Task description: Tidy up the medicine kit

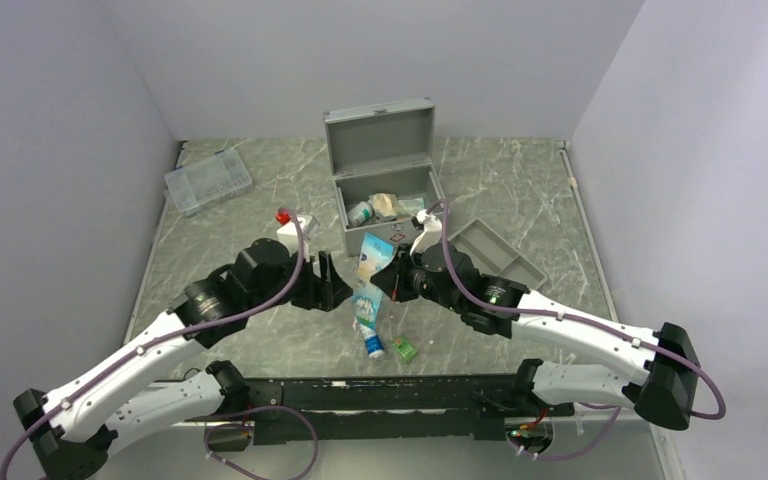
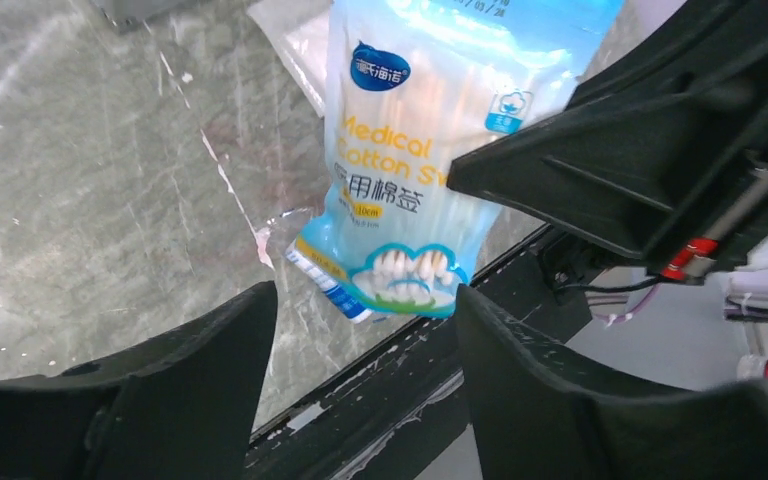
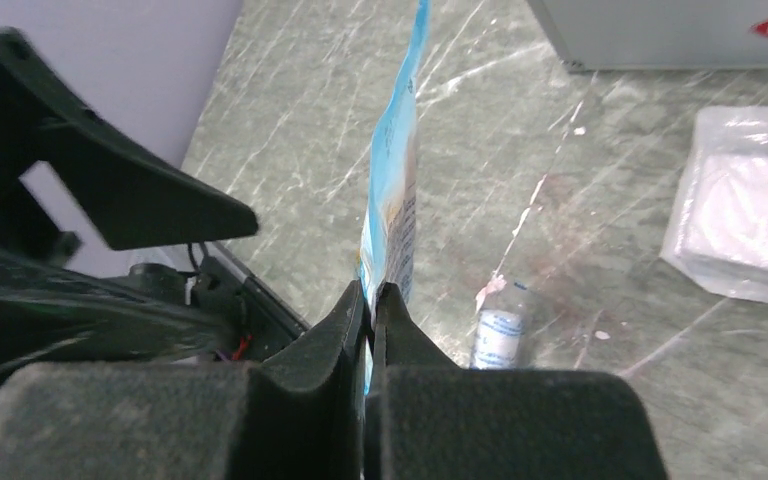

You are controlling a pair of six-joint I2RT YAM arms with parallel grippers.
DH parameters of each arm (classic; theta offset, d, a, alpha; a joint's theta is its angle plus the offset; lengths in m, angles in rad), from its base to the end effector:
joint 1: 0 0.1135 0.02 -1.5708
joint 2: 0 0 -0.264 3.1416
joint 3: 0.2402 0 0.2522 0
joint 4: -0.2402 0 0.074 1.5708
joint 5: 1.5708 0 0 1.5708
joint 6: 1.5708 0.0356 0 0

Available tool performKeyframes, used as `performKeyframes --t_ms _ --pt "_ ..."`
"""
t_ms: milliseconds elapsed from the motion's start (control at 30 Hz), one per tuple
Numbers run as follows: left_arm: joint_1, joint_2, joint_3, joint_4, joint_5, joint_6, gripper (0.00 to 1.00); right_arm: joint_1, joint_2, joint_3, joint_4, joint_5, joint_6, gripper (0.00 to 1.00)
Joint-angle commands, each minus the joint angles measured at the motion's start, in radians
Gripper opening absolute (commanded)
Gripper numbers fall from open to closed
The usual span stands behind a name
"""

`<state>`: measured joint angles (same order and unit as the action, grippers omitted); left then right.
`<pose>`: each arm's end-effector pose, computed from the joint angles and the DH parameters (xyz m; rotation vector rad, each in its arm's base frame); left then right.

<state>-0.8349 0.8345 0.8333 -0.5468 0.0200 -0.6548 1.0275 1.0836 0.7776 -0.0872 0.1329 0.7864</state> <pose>0.1212 -0.1349 0.3117 0.2154 2.2443 -0.8743 0.1328 0.2107 0.2883 -0.1609 2.1099 1.0252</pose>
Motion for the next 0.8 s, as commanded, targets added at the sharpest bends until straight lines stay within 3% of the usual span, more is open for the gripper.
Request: performKeyframes --t_ms 0,67,100,400,600,767 --pt "-0.003 -0.075 0.106 -0.1 -0.093 0.064 0.79 0.0 -0.021 0.124 -0.116 0.112 -0.145 0.0" --pt "-0.004 -0.102 0.122 -0.141 -0.126 0.083 0.96 0.0 -0.02 0.161 -0.159 0.163 -0.205 0.0" --pt "-0.005 -0.114 0.13 -0.161 -0.139 0.093 0.99 -0.001 -0.019 0.179 -0.173 0.188 -0.237 0.0" --pt "-0.004 -0.189 0.132 -0.274 -0.182 0.143 0.99 -0.053 0.084 0.334 -0.245 0.368 -0.554 0.0" --pt "-0.004 -0.24 0.103 -0.292 -0.174 0.191 0.99 -0.104 0.121 0.353 -0.106 0.392 -0.82 0.0" --pt "-0.004 -0.277 0.076 -0.291 -0.168 0.237 0.99 -0.176 0.133 0.308 0.092 0.304 -1.101 0.0"
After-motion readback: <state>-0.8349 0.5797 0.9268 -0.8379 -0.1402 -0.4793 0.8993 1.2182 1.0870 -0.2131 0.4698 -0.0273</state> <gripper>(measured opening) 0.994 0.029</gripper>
